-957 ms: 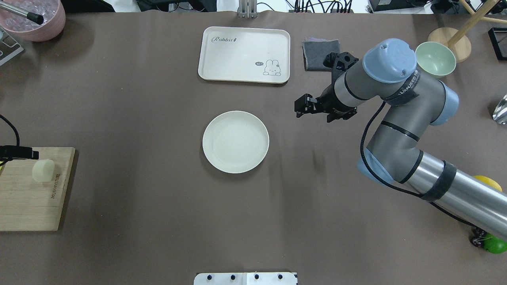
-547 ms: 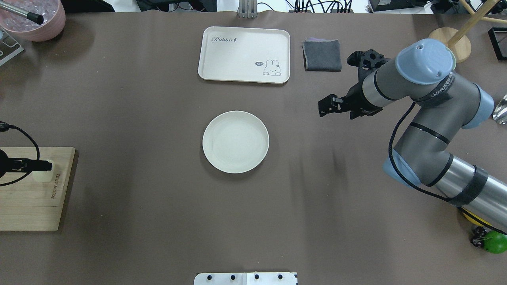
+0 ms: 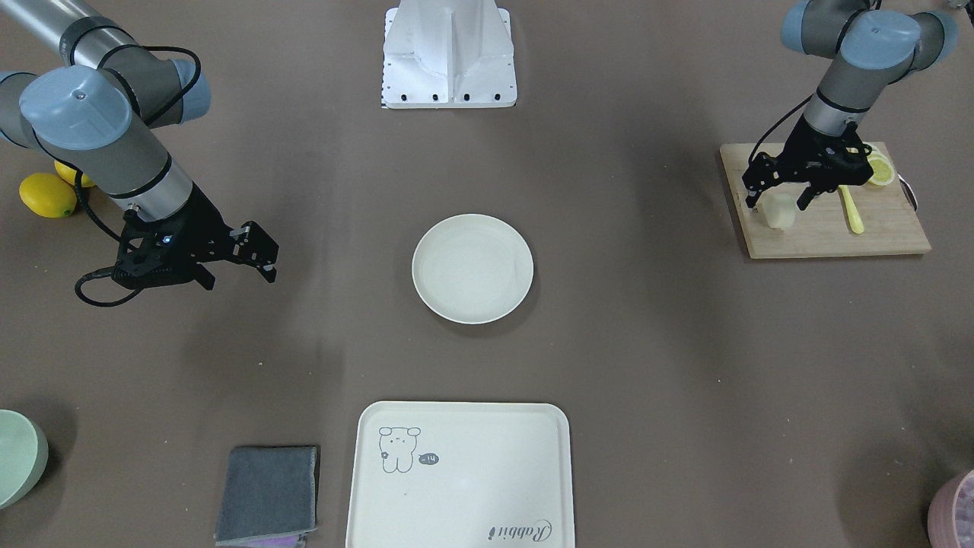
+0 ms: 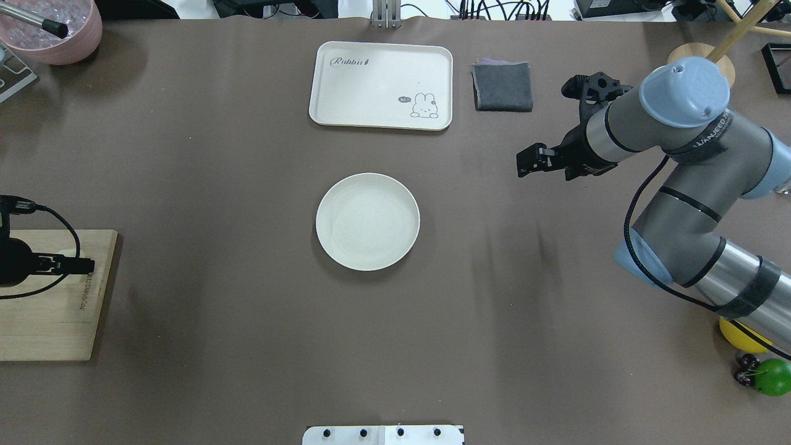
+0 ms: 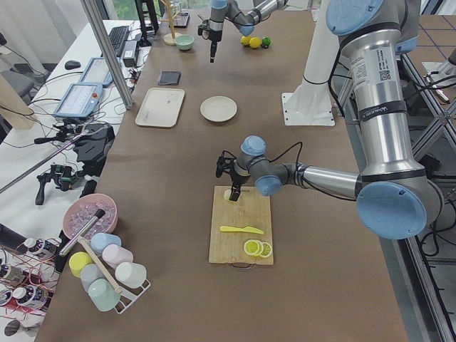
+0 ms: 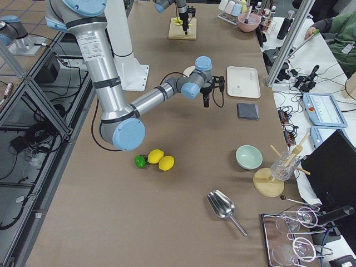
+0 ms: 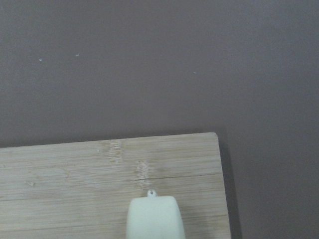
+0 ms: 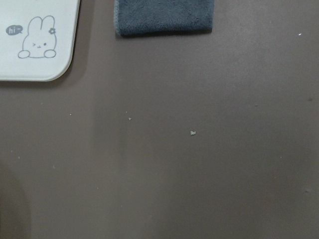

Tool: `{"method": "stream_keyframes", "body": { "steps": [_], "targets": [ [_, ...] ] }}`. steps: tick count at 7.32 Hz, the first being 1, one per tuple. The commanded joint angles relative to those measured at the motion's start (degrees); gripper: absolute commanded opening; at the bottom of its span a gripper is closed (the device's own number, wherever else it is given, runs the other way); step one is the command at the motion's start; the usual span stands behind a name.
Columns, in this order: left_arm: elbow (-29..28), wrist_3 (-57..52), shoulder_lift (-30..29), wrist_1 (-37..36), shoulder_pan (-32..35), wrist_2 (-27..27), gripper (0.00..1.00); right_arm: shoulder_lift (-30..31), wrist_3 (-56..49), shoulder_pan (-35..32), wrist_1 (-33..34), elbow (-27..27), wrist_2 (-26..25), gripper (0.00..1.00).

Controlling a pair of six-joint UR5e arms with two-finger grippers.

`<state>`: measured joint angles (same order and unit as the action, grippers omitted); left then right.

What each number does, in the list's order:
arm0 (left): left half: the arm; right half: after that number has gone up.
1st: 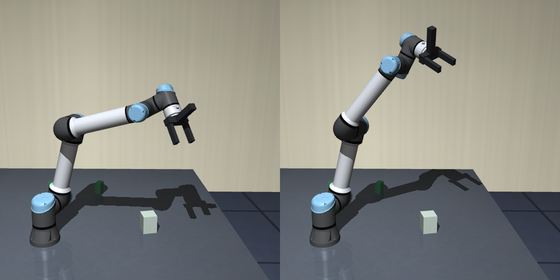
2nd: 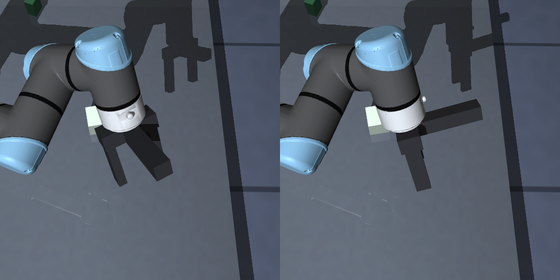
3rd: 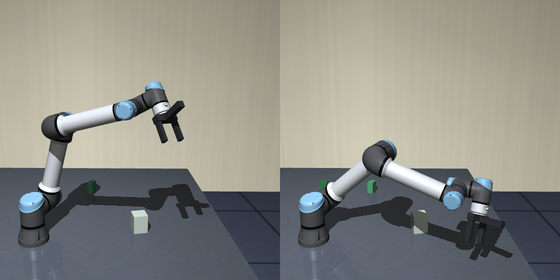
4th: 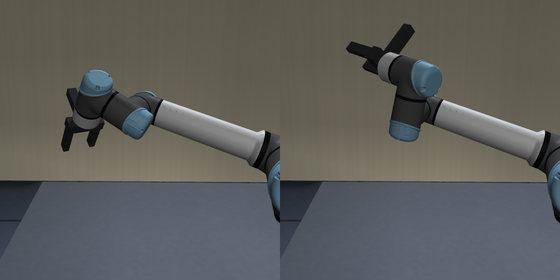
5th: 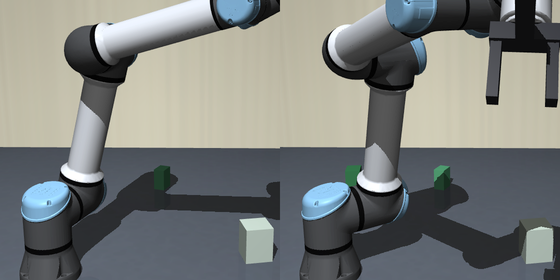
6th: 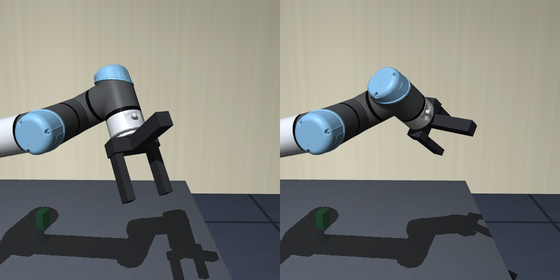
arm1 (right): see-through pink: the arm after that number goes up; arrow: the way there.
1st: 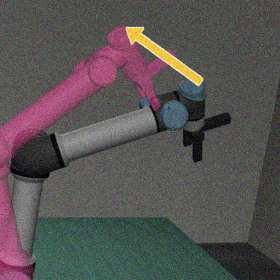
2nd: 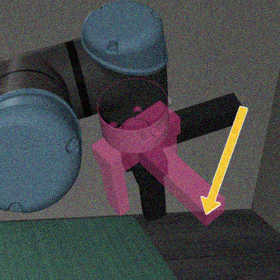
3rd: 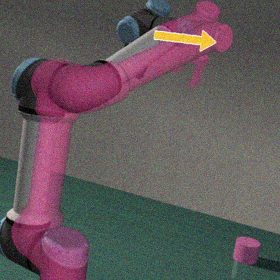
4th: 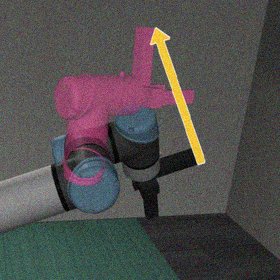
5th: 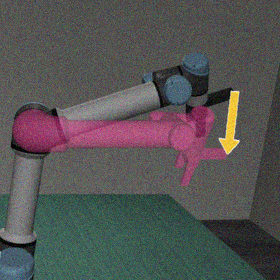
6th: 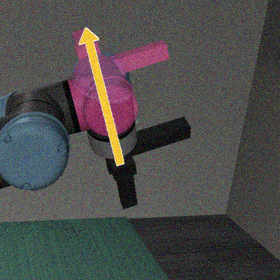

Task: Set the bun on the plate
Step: 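Release the plate and withdraw the right gripper while the left gripper reaches for the bun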

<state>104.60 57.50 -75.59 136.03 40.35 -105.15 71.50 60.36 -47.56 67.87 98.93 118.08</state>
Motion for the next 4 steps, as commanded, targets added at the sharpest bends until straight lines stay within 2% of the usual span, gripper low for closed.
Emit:
{"method": "stream_keyframes", "body": {
  "steps": [1, 3, 4],
  "targets": [
    [-0.19, -0.20, 0.00, 0.02, -0.18, 0.04, 0.92, 0.39, -0.33, -0.52, 0.07, 0.03, 0.05, 1.00],
    [-0.19, -3.16, 0.70, 0.11, 0.08, 0.04, 0.81, 0.48, -0.33, -0.52, -0.02, 0.03, -0.30, 1.00],
    [-0.19, -3.36, 0.79, 0.11, 0.26, 0.04, 0.71, 1.17, -0.33, -0.69, 0.07, 0.03, -0.30, 1.00]
  ]
}}
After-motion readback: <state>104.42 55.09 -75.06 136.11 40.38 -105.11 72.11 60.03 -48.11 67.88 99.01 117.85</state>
